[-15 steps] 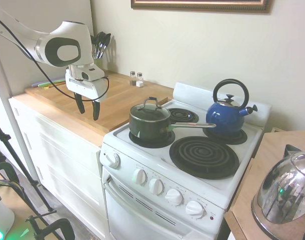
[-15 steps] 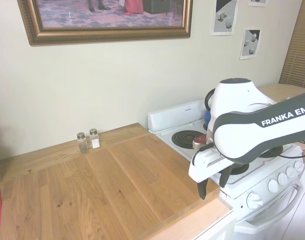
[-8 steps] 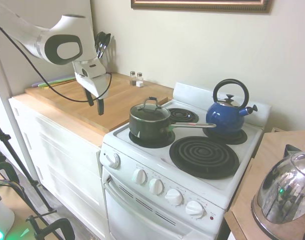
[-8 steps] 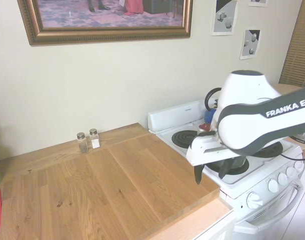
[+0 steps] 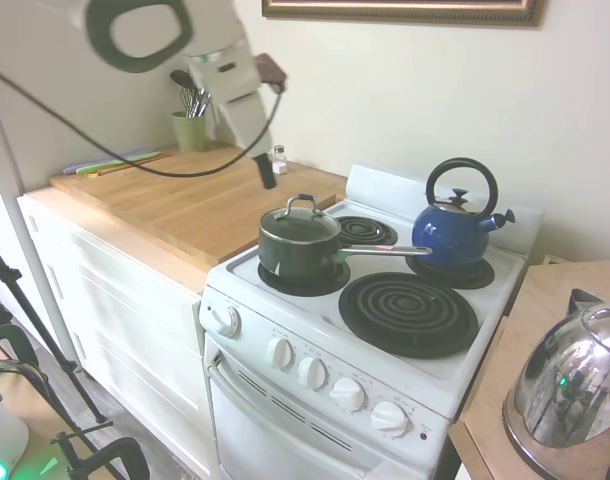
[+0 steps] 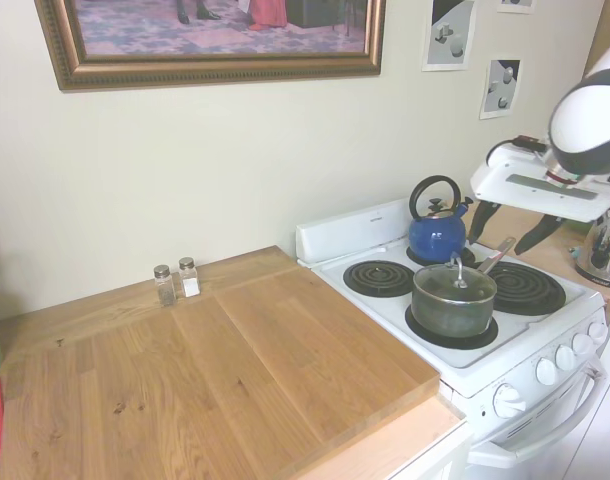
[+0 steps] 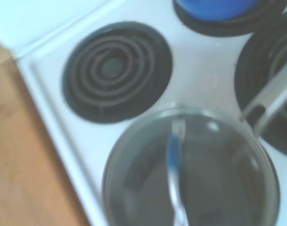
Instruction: Uncover the lid of the pot
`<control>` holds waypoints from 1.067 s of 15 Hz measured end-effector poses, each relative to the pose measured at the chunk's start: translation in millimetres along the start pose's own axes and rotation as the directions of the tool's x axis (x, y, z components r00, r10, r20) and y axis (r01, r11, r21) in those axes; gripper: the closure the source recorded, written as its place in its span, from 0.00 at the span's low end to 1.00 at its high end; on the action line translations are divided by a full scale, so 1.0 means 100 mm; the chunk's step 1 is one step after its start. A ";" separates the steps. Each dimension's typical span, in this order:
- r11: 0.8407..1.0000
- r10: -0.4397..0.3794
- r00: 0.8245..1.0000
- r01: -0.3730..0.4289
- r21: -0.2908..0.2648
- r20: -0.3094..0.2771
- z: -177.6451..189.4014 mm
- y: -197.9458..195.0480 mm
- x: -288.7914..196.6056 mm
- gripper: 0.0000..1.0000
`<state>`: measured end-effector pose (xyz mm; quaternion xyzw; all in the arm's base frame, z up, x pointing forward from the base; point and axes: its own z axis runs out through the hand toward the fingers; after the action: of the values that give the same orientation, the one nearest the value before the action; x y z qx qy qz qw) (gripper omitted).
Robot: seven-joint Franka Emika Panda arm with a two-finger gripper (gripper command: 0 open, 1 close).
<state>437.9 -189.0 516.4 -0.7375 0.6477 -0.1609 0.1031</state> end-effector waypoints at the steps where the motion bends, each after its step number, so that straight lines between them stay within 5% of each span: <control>1: 0.999 -0.016 1.000 0.016 -0.040 -0.006 0.19 -0.18 0.00 0.00; 2: 0.996 -0.030 1.000 0.029 -0.079 -0.009 0.39 -0.36 -0.01 1.00; 7: 0.969 -0.026 1.000 0.027 -0.245 0.008 0.84 -0.53 0.12 1.00; 16: 0.962 -0.052 0.998 0.056 -0.268 0.020 0.80 -0.60 0.03 1.00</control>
<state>523.4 -187.7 464.0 -0.7631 0.6425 -0.0697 0.0019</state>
